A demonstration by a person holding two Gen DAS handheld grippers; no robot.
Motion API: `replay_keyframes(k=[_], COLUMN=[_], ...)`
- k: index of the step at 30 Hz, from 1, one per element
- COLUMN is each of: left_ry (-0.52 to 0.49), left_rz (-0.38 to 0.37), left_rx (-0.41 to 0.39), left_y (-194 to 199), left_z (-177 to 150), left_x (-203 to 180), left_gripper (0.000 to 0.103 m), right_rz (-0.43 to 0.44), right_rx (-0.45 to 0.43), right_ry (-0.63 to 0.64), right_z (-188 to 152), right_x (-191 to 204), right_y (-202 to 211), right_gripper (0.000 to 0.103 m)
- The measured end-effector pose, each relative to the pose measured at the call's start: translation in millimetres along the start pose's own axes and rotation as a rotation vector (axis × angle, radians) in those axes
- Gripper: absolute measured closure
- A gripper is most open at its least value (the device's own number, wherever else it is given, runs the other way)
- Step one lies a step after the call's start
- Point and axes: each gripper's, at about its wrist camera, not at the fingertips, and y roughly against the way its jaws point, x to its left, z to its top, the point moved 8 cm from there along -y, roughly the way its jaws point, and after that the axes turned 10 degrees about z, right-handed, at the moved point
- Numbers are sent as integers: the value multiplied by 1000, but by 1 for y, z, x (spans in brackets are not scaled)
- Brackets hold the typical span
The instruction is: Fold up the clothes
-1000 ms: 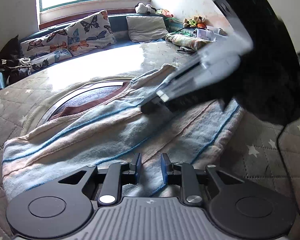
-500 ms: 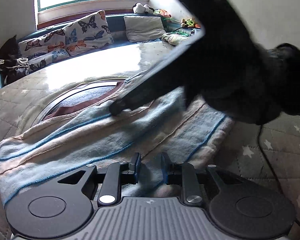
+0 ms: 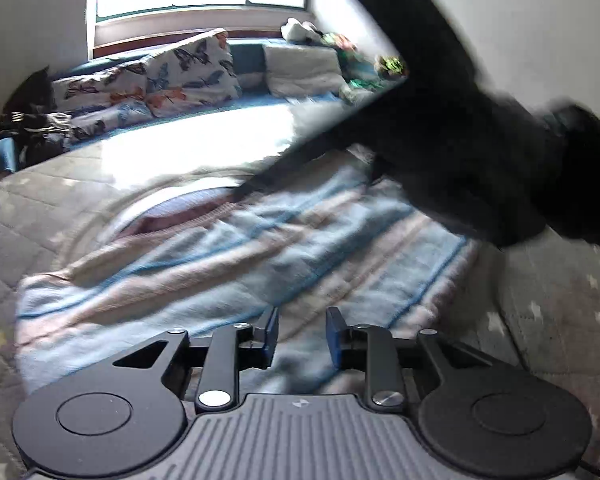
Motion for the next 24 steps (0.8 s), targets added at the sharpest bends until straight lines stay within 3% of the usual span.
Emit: replay_keyframes(k=[6,11,24], left_ry=[82,103,145], left_rz=[115,174,235], left_rx=[9,17,26], left_y=[3,11,34], left_z=[-3,-12,-31], left_x=[41,57,74], left_gripper=[57,54,53], right_rz=[-57,-109,-183], right_rx=[12,25,-19], right_ry=[7,-16,-135], right_z=[-44,-77,-125], right_x=[-5,-14,-40], right_y=[38,56,110], right_gripper=[91,85,84])
